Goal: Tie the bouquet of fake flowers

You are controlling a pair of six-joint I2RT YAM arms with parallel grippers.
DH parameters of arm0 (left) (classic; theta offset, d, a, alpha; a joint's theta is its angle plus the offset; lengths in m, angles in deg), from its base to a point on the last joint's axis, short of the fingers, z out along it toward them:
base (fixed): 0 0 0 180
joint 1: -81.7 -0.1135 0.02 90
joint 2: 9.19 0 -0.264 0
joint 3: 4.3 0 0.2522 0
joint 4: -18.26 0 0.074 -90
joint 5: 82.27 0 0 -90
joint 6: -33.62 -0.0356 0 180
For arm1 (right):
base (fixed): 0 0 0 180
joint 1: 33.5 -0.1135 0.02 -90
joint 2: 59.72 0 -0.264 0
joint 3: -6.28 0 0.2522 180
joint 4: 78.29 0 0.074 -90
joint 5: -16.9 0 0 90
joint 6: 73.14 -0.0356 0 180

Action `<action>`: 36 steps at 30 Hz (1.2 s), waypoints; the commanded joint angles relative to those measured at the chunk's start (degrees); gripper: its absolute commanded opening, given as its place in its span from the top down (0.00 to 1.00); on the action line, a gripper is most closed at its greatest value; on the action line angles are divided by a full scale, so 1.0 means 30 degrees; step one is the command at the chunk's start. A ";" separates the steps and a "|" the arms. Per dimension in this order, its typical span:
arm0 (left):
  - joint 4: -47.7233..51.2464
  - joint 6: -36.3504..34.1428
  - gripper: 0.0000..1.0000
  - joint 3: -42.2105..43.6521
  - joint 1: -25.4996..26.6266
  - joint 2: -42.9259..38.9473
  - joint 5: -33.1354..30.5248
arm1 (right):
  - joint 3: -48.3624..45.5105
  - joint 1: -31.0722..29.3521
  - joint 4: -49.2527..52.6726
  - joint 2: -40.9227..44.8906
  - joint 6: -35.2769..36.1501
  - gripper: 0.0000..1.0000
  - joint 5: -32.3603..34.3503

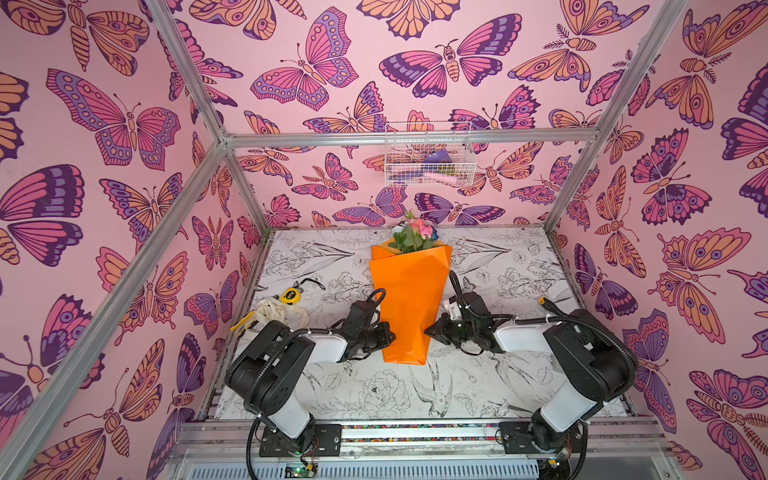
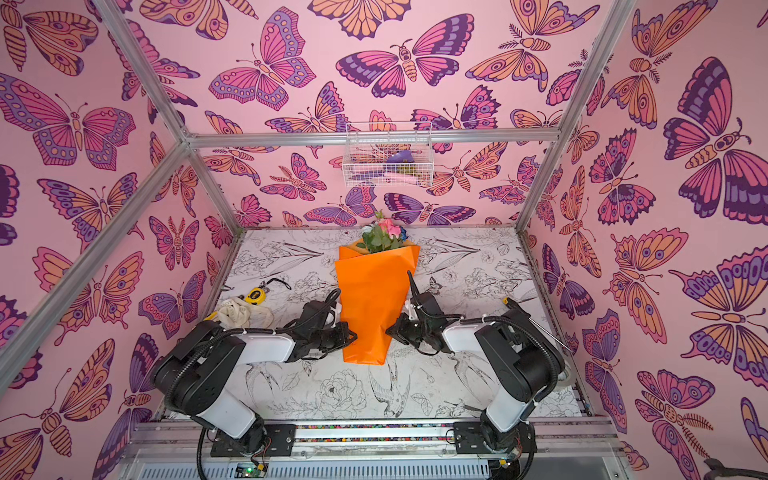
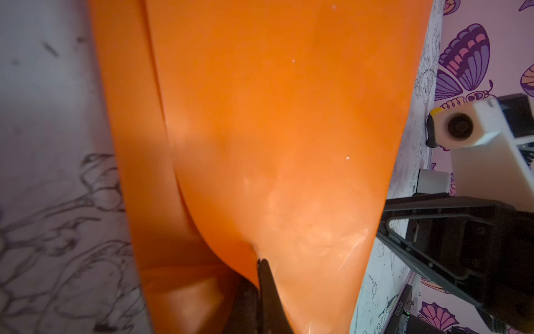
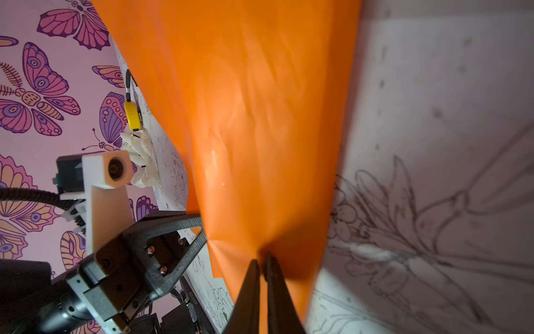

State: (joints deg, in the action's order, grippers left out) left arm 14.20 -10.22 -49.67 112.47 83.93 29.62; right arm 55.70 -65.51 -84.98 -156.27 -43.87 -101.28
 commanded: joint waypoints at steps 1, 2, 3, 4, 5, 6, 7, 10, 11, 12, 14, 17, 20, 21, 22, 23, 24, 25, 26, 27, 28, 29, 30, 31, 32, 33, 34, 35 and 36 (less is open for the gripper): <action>0.2957 -0.0179 1.00 0.0728 0.0013 0.0981 -0.0501 | -0.0179 -0.0039 -0.0153 -0.0953 -0.0645 0.91 0.0168; 0.2954 -0.0179 1.00 0.0724 0.0029 0.0961 -0.0507 | -0.0187 -0.0024 -0.0187 -0.1179 -0.0707 0.91 0.0189; 0.2953 -0.0154 1.00 0.0724 0.0014 0.0980 -0.0500 | -0.0264 0.0046 -0.0245 -0.1314 -0.0795 0.92 0.0227; 0.2953 -0.0145 1.00 0.0724 0.0021 0.0966 -0.0489 | -0.0368 0.0136 -0.0292 -0.1283 -0.0940 0.92 0.0337; 0.2969 -0.0147 1.00 0.0724 0.0021 0.0925 -0.0474 | -0.0492 0.0260 -0.0358 -0.1121 -0.1018 0.92 0.0443; 0.2953 -0.0148 1.00 0.0724 0.0027 0.0922 -0.0472 | -0.0594 0.0314 -0.0311 -0.0827 -0.1002 0.92 0.0545; 0.2980 -0.0146 1.00 0.0724 0.0021 0.0923 -0.0470 | -0.0632 0.0343 0.0021 -0.0296 -0.0859 0.92 0.0739; 0.2982 -0.0149 1.00 0.0696 0.0014 0.0906 -0.0414 | -0.0210 0.0228 0.2724 0.1943 0.0476 0.90 0.1772; 0.2997 -0.0164 1.00 0.0694 0.0027 0.0894 -0.0383 | 0.0051 0.0115 0.4007 0.3250 0.1140 0.87 0.2270; 0.3023 -0.0178 1.00 0.0695 0.0029 0.0895 -0.0407 | 0.0390 0.0002 0.5206 0.4100 0.1722 0.84 0.2911; 0.3016 -0.0179 1.00 0.0699 0.0029 0.0908 -0.0410 | 0.1197 -0.0483 0.7554 0.5818 0.3002 0.78 0.4181; 0.3011 -0.0185 1.00 0.0721 0.0026 0.0937 -0.0408 | 0.2265 -0.1448 0.9075 0.6989 0.3956 0.72 0.5483; 0.3025 -0.0237 1.00 0.0710 0.0025 0.1025 -0.0383 | 0.2772 -0.2209 0.8494 0.6514 0.3864 0.70 0.5403; 0.3034 -0.0236 1.00 0.0681 0.0028 0.1035 -0.0368 | 0.2846 -0.2404 0.7779 0.6052 0.3646 0.70 0.5011; 0.3027 -0.0234 1.00 0.0695 0.0014 0.1043 -0.0368 | 0.2879 -0.2563 0.6876 0.5404 0.3358 0.70 0.4485; 0.3037 -0.0237 1.00 0.0695 0.0028 0.1081 -0.0331 | 0.2972 -0.2683 0.6137 0.4782 0.3108 0.70 0.4074; 0.3025 -0.0255 1.00 0.0669 0.0028 0.1095 -0.0309 | 0.3120 -0.2826 0.5314 0.4043 0.2765 0.70 0.3582; 0.3033 -0.0277 1.00 0.0666 0.0026 0.1142 -0.0266 | 0.3264 -0.2928 0.4452 0.3315 0.2520 0.71 0.3173; 0.3029 -0.0284 1.00 0.0638 0.0027 0.1160 -0.0236 | 0.3449 -0.3016 0.3909 0.2720 0.2360 0.71 0.2932; 0.3041 -0.0310 1.00 0.0636 0.0029 0.1214 -0.0211 | 0.3749 -0.3119 0.3515 0.2310 0.2270 0.71 0.2787; 0.3035 -0.0296 1.00 0.0614 0.0010 0.1239 -0.0179 | 0.4067 -0.3173 0.3372 0.1275 0.2255 0.71 0.2739; 0.3027 -0.0296 1.00 0.0636 0.0028 0.1249 -0.0171 | 0.4325 -0.3186 0.3318 0.0798 0.2255 0.71 0.2703; 0.3004 -0.0244 1.00 0.0651 0.0029 0.1256 -0.0200 | 0.4604 -0.3191 0.3308 0.0318 0.2309 0.71 0.2617; 0.3027 -0.0266 1.00 0.0680 0.0029 0.1243 -0.0232 | 0.4871 -0.3195 0.3307 -0.0148 0.2315 0.71 0.2502; 0.3028 -0.0266 1.00 0.0692 0.0014 0.1265 -0.0256 | 0.5096 -0.3209 0.3286 -0.0535 0.2267 0.71 0.2364; 0.3032 -0.0241 1.00 0.0686 0.0026 0.1272 -0.0243 | 0.5287 -0.3232 0.3064 -0.0931 0.2184 0.71 0.2085; 0.3023 -0.0266 1.00 0.0666 0.0014 0.1329 -0.0237 | 0.5410 -0.3269 0.2778 -0.1272 0.2088 0.71 0.1883; 0.3029 -0.0261 1.00 0.0666 0.0028 0.1351 -0.0221 | 0.5532 -0.3269 0.2666 -0.1580 0.2012 0.72 0.1760; 0.3017 -0.0272 1.00 0.0622 0.0019 0.1419 -0.0185 | 0.5671 -0.3283 0.2597 -0.1894 0.1969 0.73 0.1642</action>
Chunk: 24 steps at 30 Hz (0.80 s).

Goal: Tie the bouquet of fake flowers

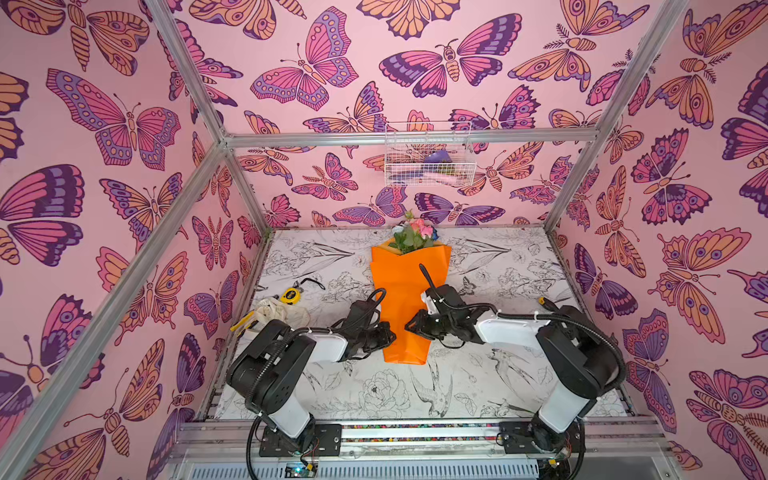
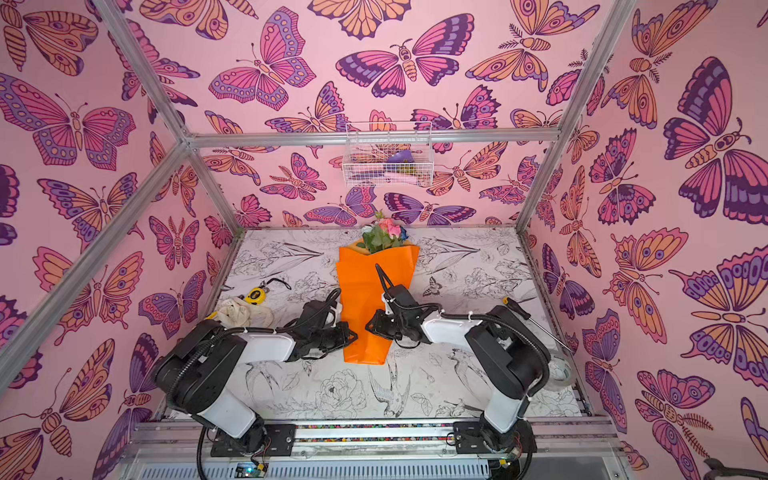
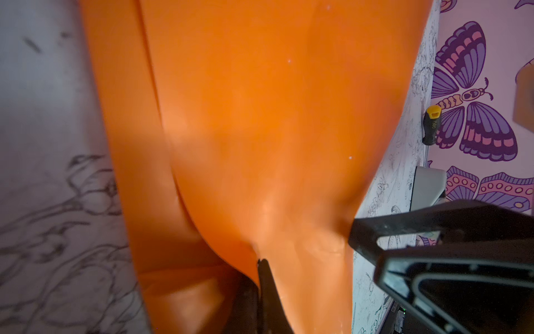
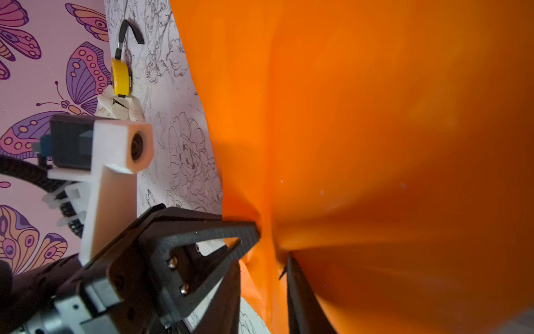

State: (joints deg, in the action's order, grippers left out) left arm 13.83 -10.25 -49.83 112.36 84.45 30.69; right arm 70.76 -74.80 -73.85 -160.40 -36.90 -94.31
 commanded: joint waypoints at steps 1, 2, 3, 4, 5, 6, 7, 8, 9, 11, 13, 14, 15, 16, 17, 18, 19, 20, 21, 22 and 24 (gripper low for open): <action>0.3138 -0.0255 1.00 0.0658 0.0065 0.1298 -0.0513 | 0.0722 -0.0186 -0.1080 -0.0722 -0.0408 0.73 -0.0719; 0.3157 -0.0266 1.00 0.0643 0.0064 0.1310 -0.0521 | 0.0730 -0.0182 -0.1082 -0.0834 -0.0443 0.73 -0.0694; 0.3155 -0.0243 1.00 0.0636 0.0065 0.1339 -0.0488 | 0.0703 -0.0185 -0.0985 -0.0952 -0.0423 0.73 -0.0589; 0.3157 -0.0242 1.00 0.0629 0.0058 0.1379 -0.0480 | 0.0672 -0.0165 -0.0708 -0.1012 -0.0393 0.73 -0.0406; 0.3161 -0.0258 1.00 0.0629 0.0054 0.1384 -0.0519 | 0.0581 -0.0150 -0.0348 -0.1066 -0.0389 0.73 -0.0175; 0.3141 -0.0245 1.00 0.0631 0.0065 0.1405 -0.0476 | 0.0464 -0.0051 -0.0050 -0.1111 -0.0432 0.73 0.0012; 0.3150 -0.0230 1.00 0.0657 0.0065 0.1389 -0.0476 | 0.0157 0.0123 -0.0035 -0.1183 -0.0549 0.73 0.0093; 0.3144 -0.0213 1.00 0.0658 0.0065 0.1390 -0.0476 | -0.0163 0.0299 -0.0185 -0.1187 -0.0759 0.74 0.0090; 0.3163 -0.0229 1.00 0.0684 0.0065 0.1353 -0.0520 | -0.0686 0.0500 -0.0486 -0.1186 -0.1006 0.75 0.0005; 0.3148 -0.0186 1.00 0.0716 0.0041 0.1328 -0.0599 | -0.1565 0.0939 -0.0892 -0.1033 -0.1338 0.75 -0.0034; 0.3149 -0.0101 1.00 0.0797 0.0065 0.1282 -0.0695 | -0.2402 0.1320 -0.1066 -0.0795 -0.1471 0.76 -0.0039; 0.3163 -0.0055 1.00 0.0830 0.0044 0.1280 -0.0737 | -0.2741 0.1449 -0.1110 -0.0714 -0.1523 0.75 -0.0058; 0.3152 0.0000 1.00 0.0861 0.0027 0.1219 -0.0807 | -0.3108 0.1704 -0.1295 -0.0613 -0.1596 0.75 -0.0132; 0.3165 -0.0010 1.00 0.0891 0.0017 0.1190 -0.0849 | -0.3500 0.1908 -0.1625 -0.0571 -0.1669 0.76 -0.0258; 0.3176 0.0005 1.00 0.0892 0.0027 0.1187 -0.0884 | -0.3833 0.2103 -0.1865 -0.0512 -0.1728 0.76 -0.0379; 0.3194 0.0037 1.00 0.0898 0.0034 0.1187 -0.0916 | -0.4151 0.2333 -0.1992 -0.0512 -0.1753 0.76 -0.0451; 0.3226 0.0048 1.00 0.0892 0.0014 0.1200 -0.0945 | -0.4375 0.2578 -0.2126 -0.0509 -0.1767 0.76 -0.0555; 0.3216 0.0105 1.00 0.0918 -0.0004 0.1195 -0.1006 | -0.4595 0.2774 -0.2331 -0.0515 -0.1822 0.76 -0.0659; 0.3261 0.0150 1.00 0.0936 0.0006 0.1183 -0.1031 | -0.4854 0.2996 -0.2616 -0.0542 -0.1855 0.76 -0.0803; 0.3253 0.0180 1.00 0.0951 -0.0023 0.1164 -0.1047 | -0.5114 0.3217 -0.2980 -0.0513 -0.1901 0.76 -0.0989; 0.3294 0.0205 1.00 0.1008 -0.0051 0.1087 -0.1141 | -0.5525 0.3743 -0.3433 -0.0503 -0.1872 0.77 -0.1369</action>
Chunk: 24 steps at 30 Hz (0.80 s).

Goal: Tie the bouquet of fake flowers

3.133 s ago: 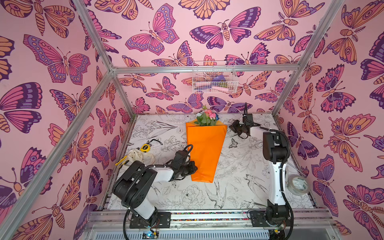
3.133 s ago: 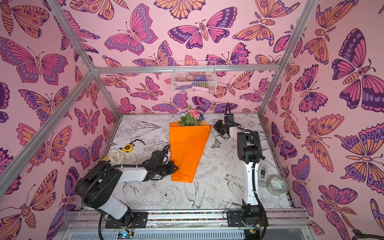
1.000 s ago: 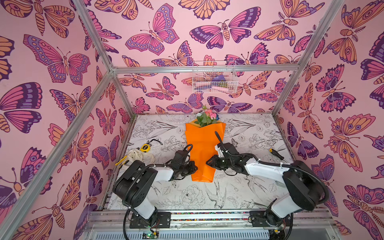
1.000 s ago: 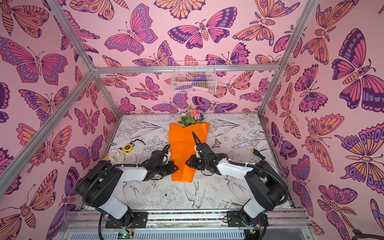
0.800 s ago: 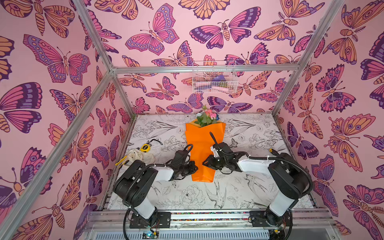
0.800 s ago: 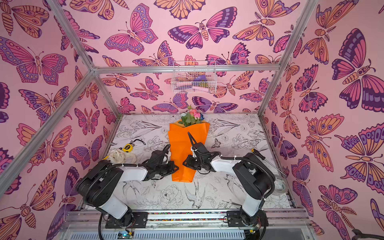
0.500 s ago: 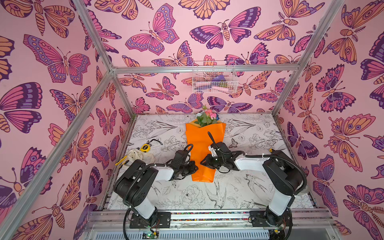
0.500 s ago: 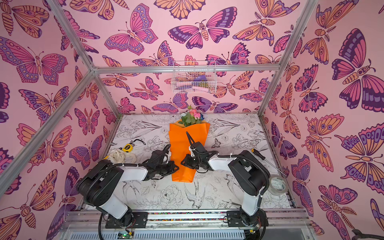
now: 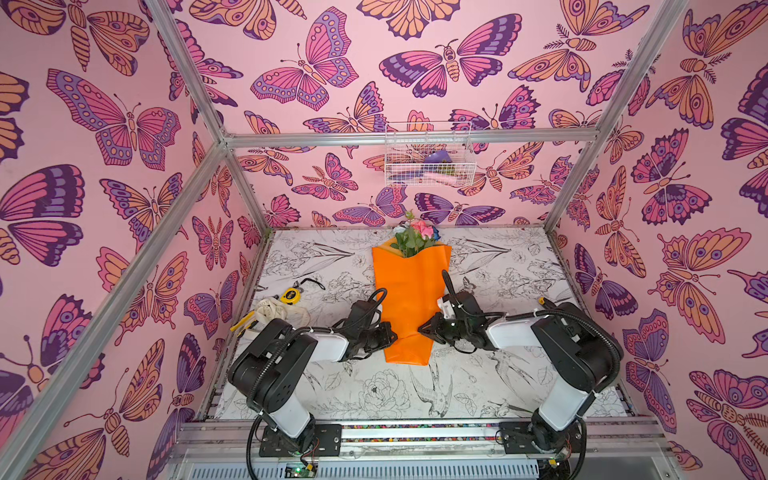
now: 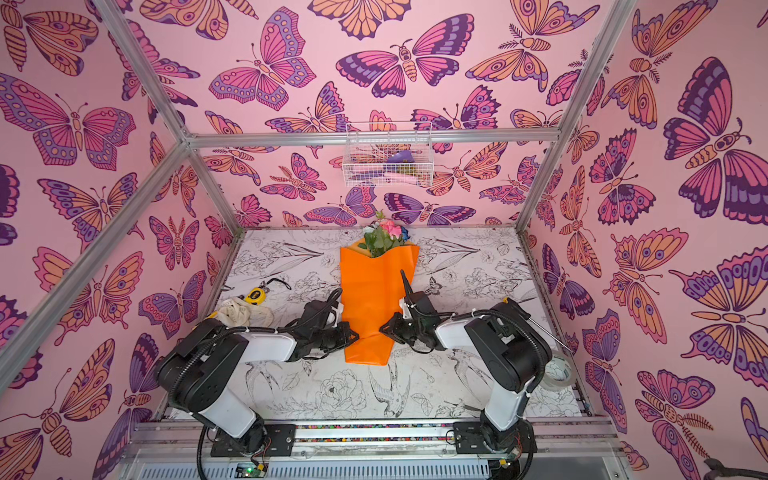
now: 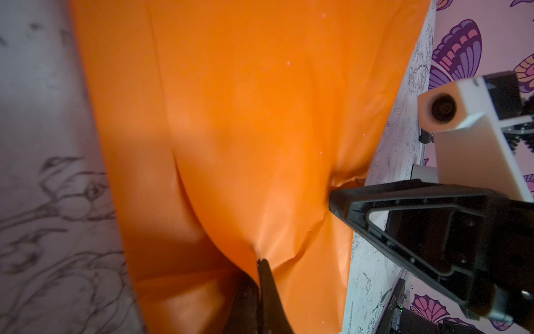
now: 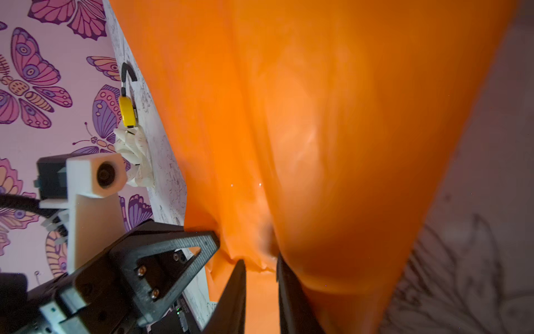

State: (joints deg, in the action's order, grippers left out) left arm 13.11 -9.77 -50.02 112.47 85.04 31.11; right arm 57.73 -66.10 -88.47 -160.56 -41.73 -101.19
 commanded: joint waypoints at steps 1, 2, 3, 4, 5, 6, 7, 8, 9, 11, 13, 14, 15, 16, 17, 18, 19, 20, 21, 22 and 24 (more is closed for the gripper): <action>0.3550 0.0046 1.00 0.1103 -0.0115 0.0857 -0.1307 | -0.1330 0.1056 0.1223 -0.0452 -0.0224 0.77 0.0821; 0.3552 0.0048 1.00 0.1104 -0.0118 0.0842 -0.1294 | -0.1424 0.1307 0.1154 -0.0470 -0.0120 0.77 0.0737; 0.3572 0.0035 1.00 0.1133 -0.0146 0.0844 -0.1318 | -0.1466 0.1592 0.1151 -0.0467 0.0025 0.77 0.0630; 0.3559 0.0042 1.00 0.1134 -0.0147 0.0820 -0.1333 | -0.1475 0.1811 0.1170 -0.0495 0.0182 0.77 0.0526; 0.3568 0.0051 1.00 0.1163 -0.0171 0.0787 -0.1340 | -0.1432 0.2073 0.1170 -0.0542 0.0355 0.77 0.0342; 0.3614 0.0064 1.00 0.1191 -0.0191 0.0742 -0.1347 | -0.1402 0.2337 0.1144 -0.0602 0.0506 0.77 0.0186; 0.3598 0.0078 1.00 0.1207 -0.0177 0.0721 -0.1376 | -0.1387 0.2571 0.1127 -0.0662 0.0598 0.77 0.0056; 0.3608 0.0079 1.00 0.1222 -0.0176 0.0723 -0.1399 | -0.1352 0.2764 0.1176 -0.0744 0.0680 0.78 0.0013; 0.3626 0.0079 1.00 0.1222 -0.0205 0.0727 -0.1397 | -0.1309 0.2965 0.1239 -0.0809 0.0738 0.78 -0.0051; 0.3611 0.0050 1.00 0.1196 -0.0206 0.0719 -0.1387 | -0.1124 0.3186 0.1475 -0.1004 0.0882 0.79 -0.0075; 0.3612 0.0042 1.00 0.1178 -0.0242 0.0782 -0.1363 | -0.0837 0.3220 0.2087 -0.1066 0.1129 0.80 0.0193; 0.3620 0.0020 1.00 0.1163 -0.0235 0.0842 -0.1320 | -0.0665 0.3218 0.2446 -0.1030 0.1267 0.80 0.0423; 0.3621 0.0020 1.00 0.1135 -0.0235 0.0870 -0.1289 | -0.0510 0.3289 0.2829 -0.0976 0.1476 0.80 0.0663; 0.3611 0.0020 1.00 0.1134 -0.0235 0.0873 -0.1275 | -0.0330 0.3400 0.3152 -0.0930 0.1707 0.80 0.0862; 0.3621 0.0027 1.00 0.1134 -0.0235 0.0874 -0.1262 | -0.0112 0.3577 0.3491 -0.0898 0.1972 0.80 0.0961; 0.3613 -0.0035 1.00 0.1134 -0.0235 0.0875 -0.1237 | 0.0168 0.3841 0.3766 -0.0883 0.2189 0.80 0.1014; 0.3625 -0.0053 1.00 0.1161 -0.0235 0.0877 -0.1245 | 0.0353 0.4110 0.3939 -0.0888 0.2372 0.80 0.1016; 0.3626 -0.0067 1.00 0.1163 -0.0235 0.0923 -0.1230 | 0.0680 0.4419 0.4071 -0.0900 0.2608 0.80 0.0975; 0.3598 -0.0095 1.00 0.1163 -0.0235 0.0951 -0.1186 | 0.1084 0.4742 0.4310 -0.0943 0.2864 0.80 0.0998; 0.3633 -0.0125 1.00 0.1135 -0.0235 0.0946 -0.1146 | 0.1411 0.4992 0.4545 -0.1009 0.3129 0.81 0.1102; 0.3612 -0.0152 1.00 0.1079 -0.0235 0.1077 -0.1058 | 0.2288 0.5572 0.4996 -0.1381 0.3625 0.81 0.1224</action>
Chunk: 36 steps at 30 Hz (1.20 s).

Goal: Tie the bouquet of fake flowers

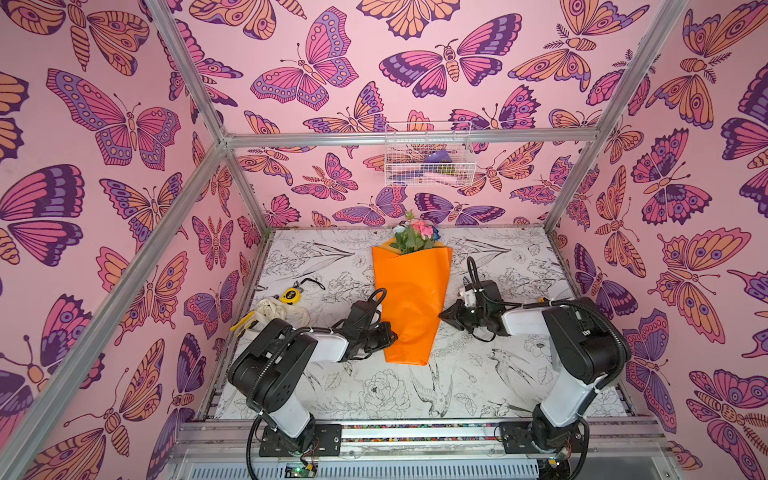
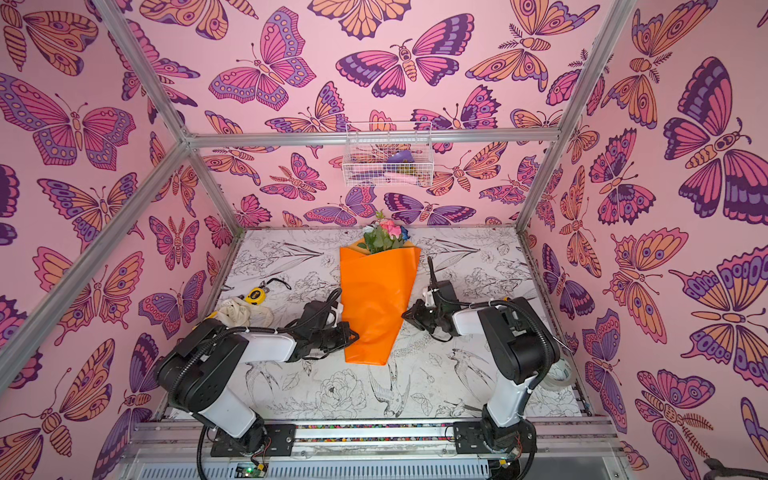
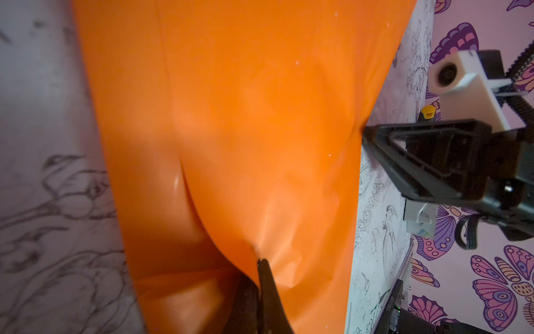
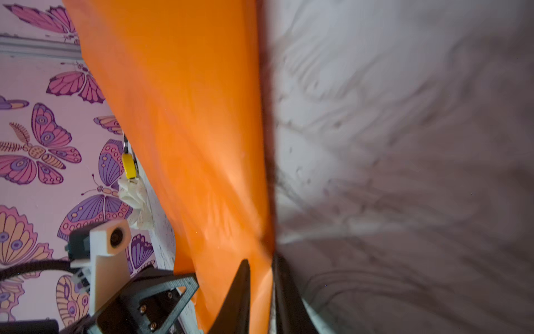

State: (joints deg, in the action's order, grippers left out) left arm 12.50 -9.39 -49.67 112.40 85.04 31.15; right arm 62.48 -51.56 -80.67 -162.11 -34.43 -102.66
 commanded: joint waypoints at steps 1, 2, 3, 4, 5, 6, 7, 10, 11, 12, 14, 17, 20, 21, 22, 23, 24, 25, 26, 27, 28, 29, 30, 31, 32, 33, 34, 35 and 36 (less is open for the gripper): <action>0.3818 -0.0280 1.00 0.0933 -0.0213 0.1104 -0.1040 | 0.1027 0.0954 0.2330 -0.1016 0.1269 0.81 0.1599; 0.3792 -0.0280 1.00 0.0899 -0.0214 0.1180 -0.1039 | 0.1281 0.1214 0.2173 -0.1210 0.1282 0.81 0.1593; 0.3761 -0.0305 1.00 0.0849 -0.0213 0.1240 -0.1010 | 0.1614 0.1491 0.2173 -0.1383 0.1250 0.81 0.1556; 0.3783 -0.0324 1.00 0.0799 -0.0213 0.1288 -0.0965 | 0.1796 0.1728 0.2144 -0.1389 0.1196 0.82 0.1410; 0.3781 -0.0338 1.00 0.0757 -0.0213 0.1316 -0.0900 | 0.1919 0.1940 0.2009 -0.1263 0.1067 0.83 0.1252; 0.3775 -0.0338 1.00 0.0697 -0.0213 0.1369 -0.0865 | 0.1953 0.2022 0.1972 -0.0878 0.1013 0.83 0.1267; 0.3759 -0.0366 1.00 0.0668 -0.0208 0.1390 -0.0858 | 0.2011 0.2033 0.2143 -0.0485 0.1116 0.83 0.1364; 0.3757 -0.0363 1.00 0.0706 -0.0213 0.1346 -0.0790 | 0.1947 0.1598 0.2652 0.0987 0.1231 0.83 0.1274; 0.3777 -0.0367 1.00 0.0722 -0.0213 0.1301 -0.0806 | 0.1968 0.1303 0.2943 0.1476 0.1358 0.83 0.1333; 0.3780 -0.0367 1.00 0.0753 -0.0213 0.1261 -0.0828 | 0.2011 0.0953 0.3271 0.1819 0.1488 0.83 0.1463; 0.3765 -0.0338 1.00 0.0810 -0.0213 0.1214 -0.0863 | 0.2100 -0.0024 0.3757 0.2407 0.1754 0.83 0.1678; 0.3756 -0.0338 1.00 0.0841 -0.0213 0.1244 -0.0816 | 0.2144 -0.1219 0.3571 0.2594 0.1623 0.83 0.1804; 0.3756 -0.0397 1.00 0.0812 -0.0214 0.1261 -0.0746 | 0.2213 -0.1676 0.2425 0.1933 0.1118 0.83 0.1514; 0.3756 -0.0411 1.00 0.0812 -0.0213 0.1273 -0.0752 | 0.2299 -0.1694 0.2215 0.1589 0.0952 0.83 0.1385; 0.3754 -0.0408 1.00 0.0784 -0.0213 0.1302 -0.0722 | 0.2467 -0.1705 0.1962 0.1185 0.0845 0.83 0.1275; 0.3756 -0.0424 1.00 0.0783 -0.0214 0.1287 -0.0724 | 0.2679 -0.1712 0.1823 0.0672 0.0836 0.83 0.1255; 0.3756 -0.0411 1.00 0.0783 -0.0213 0.1292 -0.0694 | 0.2918 -0.1673 0.1778 0.0190 0.0833 0.83 0.1168; 0.3756 -0.0421 1.00 0.0786 -0.0213 0.1340 -0.0691 | 0.3216 -0.1669 0.1785 -0.0303 0.0929 0.83 0.1131; 0.3756 -0.0448 1.00 0.0783 -0.0213 0.1309 -0.0688 | 0.3533 -0.1611 0.1835 -0.0774 0.1075 0.83 0.1136; 0.3752 -0.0453 1.00 0.0783 -0.0213 0.1333 -0.0692 | 0.3780 -0.1540 0.1972 -0.1042 0.1152 0.83 0.1245; 0.3741 -0.0455 1.00 0.0805 -0.0212 0.1310 -0.0688 | 0.4013 -0.1413 0.2067 -0.1419 0.1202 0.83 0.1377; 0.3740 -0.0454 1.00 0.0840 -0.0213 0.1305 -0.0687 | 0.4148 -0.1241 0.2099 -0.1713 0.1166 0.84 0.1492; 0.3732 -0.0455 1.00 0.0863 -0.0213 0.1290 -0.0728 | 0.4215 -0.1043 0.2129 -0.1979 0.1130 0.84 0.1629; 0.3727 -0.0432 1.00 0.0871 -0.0213 0.1280 -0.0717 | 0.4275 -0.0825 0.2154 -0.2224 0.1100 0.84 0.1763; 0.3728 -0.0426 1.00 0.0925 -0.0213 0.1236 -0.0731 | 0.4283 -0.0590 0.2174 -0.2471 0.1072 0.84 0.1820; 0.3732 -0.0411 1.00 0.0942 -0.0213 0.1234 -0.0735 | 0.4305 -0.0386 0.2115 -0.2630 0.1070 0.84 0.1877; 0.3728 -0.0414 1.00 0.0973 -0.0213 0.1218 -0.0765 | 0.4361 -0.0149 0.2133 -0.2846 0.1149 0.84 0.1917; 0.3738 -0.0397 1.00 0.0988 -0.0213 0.1218 -0.0785 | 0.4469 0.0088 0.2158 -0.3093 0.1215 0.84 0.1971; 0.3733 -0.0368 1.00 0.1006 -0.0206 0.1227 -0.0754 | 0.4564 0.0325 0.2171 -0.3323 0.1268 0.84 0.2002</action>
State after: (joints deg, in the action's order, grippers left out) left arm 12.54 -9.59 -49.89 112.03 85.44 32.37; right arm 75.02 -52.52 -74.81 -169.63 -31.22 -99.16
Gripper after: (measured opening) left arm 0.046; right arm 0.160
